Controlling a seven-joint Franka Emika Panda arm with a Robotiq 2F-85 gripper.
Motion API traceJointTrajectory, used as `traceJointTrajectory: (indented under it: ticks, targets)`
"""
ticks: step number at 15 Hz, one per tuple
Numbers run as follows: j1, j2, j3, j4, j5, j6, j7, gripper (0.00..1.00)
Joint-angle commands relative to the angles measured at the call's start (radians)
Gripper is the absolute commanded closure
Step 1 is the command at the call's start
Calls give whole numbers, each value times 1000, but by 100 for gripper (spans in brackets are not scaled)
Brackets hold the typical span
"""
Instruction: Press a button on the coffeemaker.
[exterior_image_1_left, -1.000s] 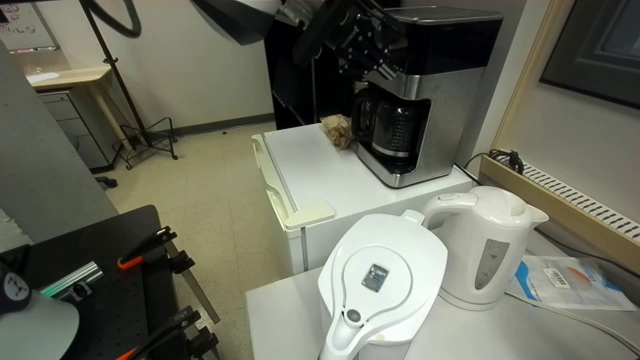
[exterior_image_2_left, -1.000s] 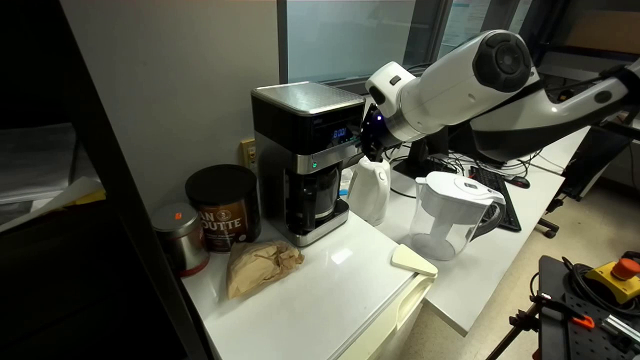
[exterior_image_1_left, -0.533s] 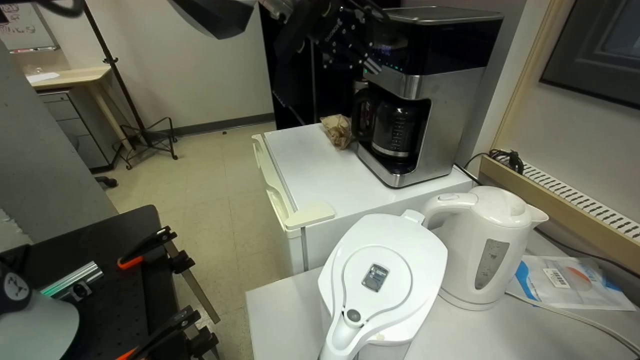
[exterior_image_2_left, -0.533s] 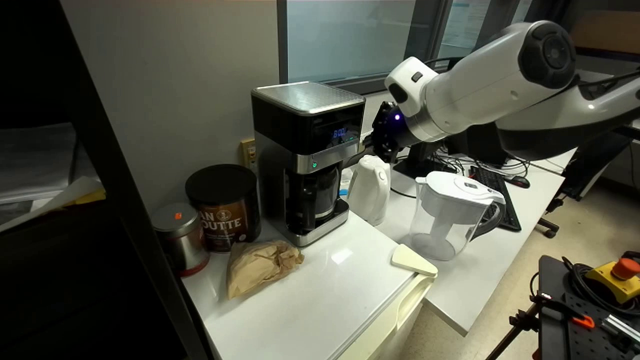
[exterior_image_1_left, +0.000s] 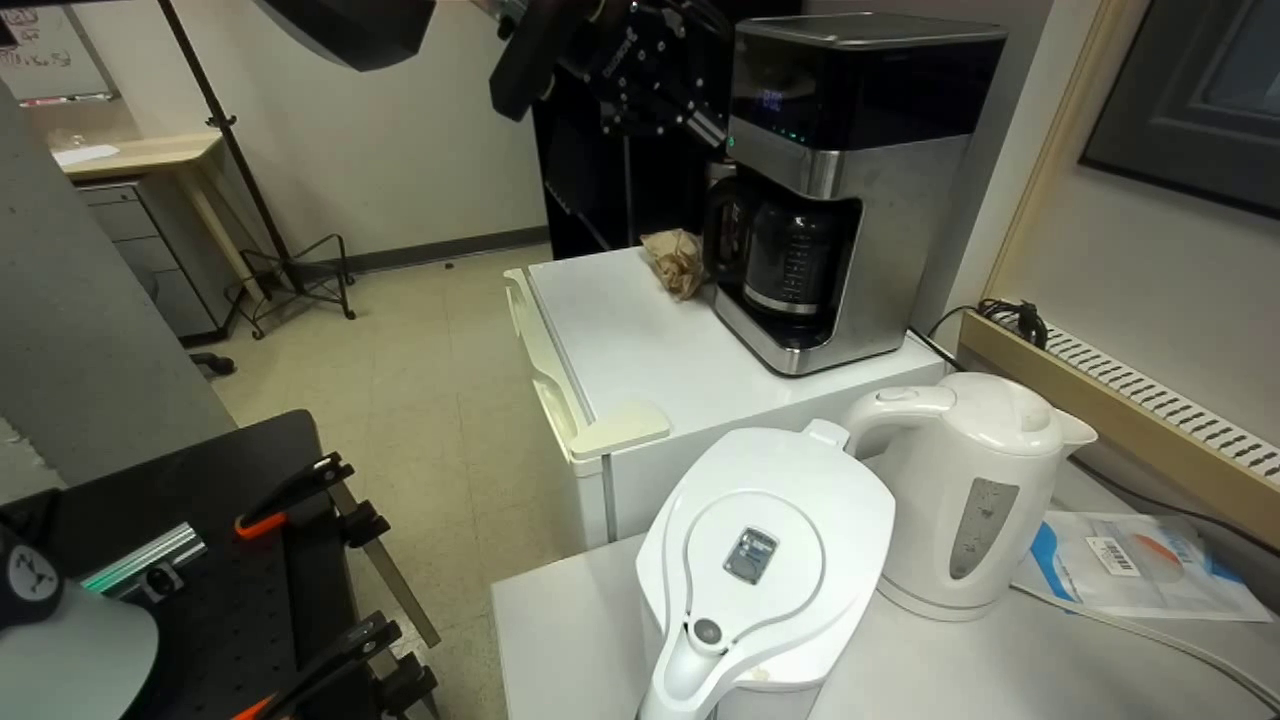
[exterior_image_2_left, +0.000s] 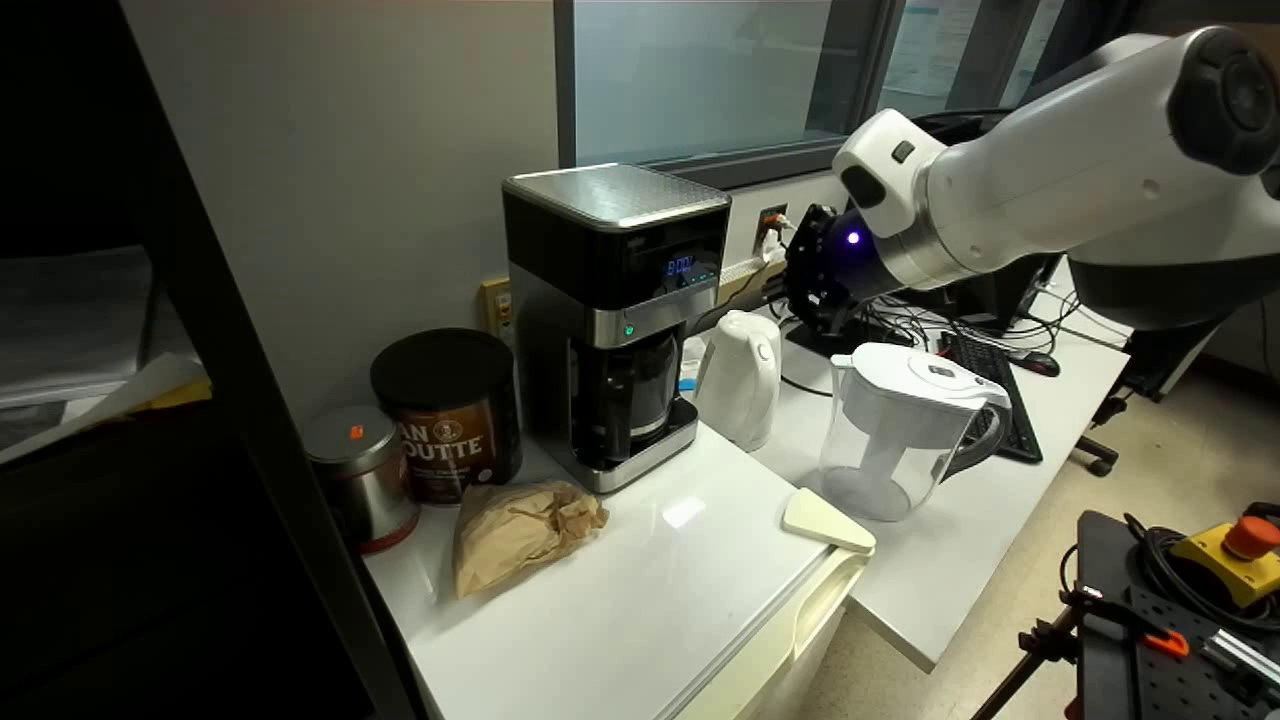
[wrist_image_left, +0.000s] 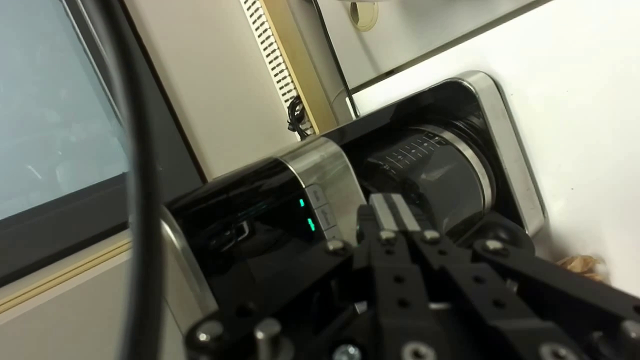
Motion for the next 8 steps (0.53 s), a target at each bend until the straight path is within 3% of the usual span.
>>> traceJointTrajectory:
  ticks: [1,8]
  targets:
    - [-3,-65,-8,-56,-4,38,-27,100]
    - [-3,-99,-9,-88,-2,63,-37,100]
